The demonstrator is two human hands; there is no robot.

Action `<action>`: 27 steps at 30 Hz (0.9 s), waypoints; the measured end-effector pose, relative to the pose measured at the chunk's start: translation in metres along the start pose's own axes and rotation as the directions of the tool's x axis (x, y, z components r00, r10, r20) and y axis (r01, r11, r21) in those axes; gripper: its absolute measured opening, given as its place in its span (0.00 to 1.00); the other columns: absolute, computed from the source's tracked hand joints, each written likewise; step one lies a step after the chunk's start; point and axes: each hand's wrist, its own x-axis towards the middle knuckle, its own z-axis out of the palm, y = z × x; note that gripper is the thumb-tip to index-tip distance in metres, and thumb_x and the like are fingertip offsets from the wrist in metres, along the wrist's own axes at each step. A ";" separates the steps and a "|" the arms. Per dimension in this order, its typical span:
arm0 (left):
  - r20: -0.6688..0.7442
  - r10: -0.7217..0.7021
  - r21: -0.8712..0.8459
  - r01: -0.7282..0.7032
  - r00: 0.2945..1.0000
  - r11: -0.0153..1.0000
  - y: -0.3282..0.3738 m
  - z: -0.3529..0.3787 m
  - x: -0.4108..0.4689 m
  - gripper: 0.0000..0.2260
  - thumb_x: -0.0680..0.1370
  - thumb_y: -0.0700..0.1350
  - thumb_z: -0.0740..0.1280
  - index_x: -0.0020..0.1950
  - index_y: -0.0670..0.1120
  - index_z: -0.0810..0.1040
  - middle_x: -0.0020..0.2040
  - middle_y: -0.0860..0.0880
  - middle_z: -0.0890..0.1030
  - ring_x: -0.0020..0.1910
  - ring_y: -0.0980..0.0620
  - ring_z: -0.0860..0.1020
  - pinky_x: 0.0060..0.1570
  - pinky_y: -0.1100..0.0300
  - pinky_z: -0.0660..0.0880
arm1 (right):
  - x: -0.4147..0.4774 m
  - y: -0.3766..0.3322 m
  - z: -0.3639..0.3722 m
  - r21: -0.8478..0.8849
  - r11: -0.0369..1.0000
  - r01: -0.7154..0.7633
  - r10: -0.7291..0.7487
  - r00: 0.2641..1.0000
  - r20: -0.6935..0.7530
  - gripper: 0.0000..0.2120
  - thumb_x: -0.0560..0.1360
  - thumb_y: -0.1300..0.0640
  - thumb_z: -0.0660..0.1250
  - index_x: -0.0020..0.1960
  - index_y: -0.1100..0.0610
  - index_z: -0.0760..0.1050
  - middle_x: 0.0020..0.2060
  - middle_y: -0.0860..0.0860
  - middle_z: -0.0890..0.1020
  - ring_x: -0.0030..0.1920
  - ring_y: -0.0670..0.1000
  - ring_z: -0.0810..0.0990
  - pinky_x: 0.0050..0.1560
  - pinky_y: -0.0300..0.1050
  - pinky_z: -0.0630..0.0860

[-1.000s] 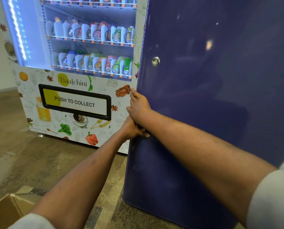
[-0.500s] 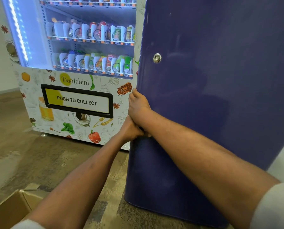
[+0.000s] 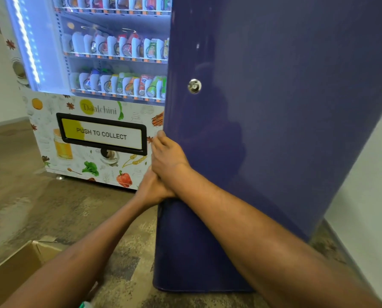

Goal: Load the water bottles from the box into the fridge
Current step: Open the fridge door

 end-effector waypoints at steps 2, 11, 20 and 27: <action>-0.021 0.003 -0.001 -0.003 1.000 1.000 0.008 -0.001 -0.010 0.37 0.63 0.65 0.65 0.63 0.40 0.72 0.55 0.46 0.77 0.56 0.46 0.76 0.52 0.55 0.73 | -0.009 -0.002 -0.004 0.006 1.000 0.004 -0.003 1.000 -0.026 0.25 0.79 0.45 0.58 0.71 0.57 0.67 0.71 0.57 0.65 0.73 0.62 0.56 0.73 0.58 0.46; -0.051 0.037 0.030 -0.035 0.998 0.999 0.036 -0.005 -0.044 0.41 0.58 0.65 0.68 0.65 0.42 0.73 0.55 0.52 0.74 0.56 0.54 0.73 0.51 0.61 0.71 | -0.043 -0.005 -0.009 0.044 0.999 0.003 0.003 0.989 -0.150 0.24 0.79 0.45 0.56 0.70 0.57 0.68 0.69 0.55 0.67 0.71 0.59 0.59 0.74 0.57 0.45; -0.083 -0.197 0.010 0.199 0.977 0.980 0.064 -0.003 -0.064 0.45 0.62 0.55 0.76 0.74 0.43 0.61 0.68 0.49 0.66 0.67 0.55 0.62 0.63 0.62 0.63 | -0.050 -0.018 -0.017 0.106 0.992 -0.066 0.082 0.986 -0.148 0.32 0.79 0.40 0.55 0.74 0.60 0.60 0.72 0.58 0.62 0.73 0.61 0.53 0.74 0.59 0.41; -0.125 -0.270 -0.008 0.271 0.955 0.963 0.082 0.001 -0.077 0.38 0.63 0.47 0.79 0.69 0.43 0.67 0.61 0.51 0.71 0.60 0.56 0.69 0.58 0.59 0.71 | -0.073 -0.011 -0.026 0.089 0.994 -0.066 0.078 0.988 -0.135 0.33 0.77 0.44 0.60 0.72 0.66 0.60 0.69 0.60 0.63 0.73 0.61 0.55 0.74 0.56 0.43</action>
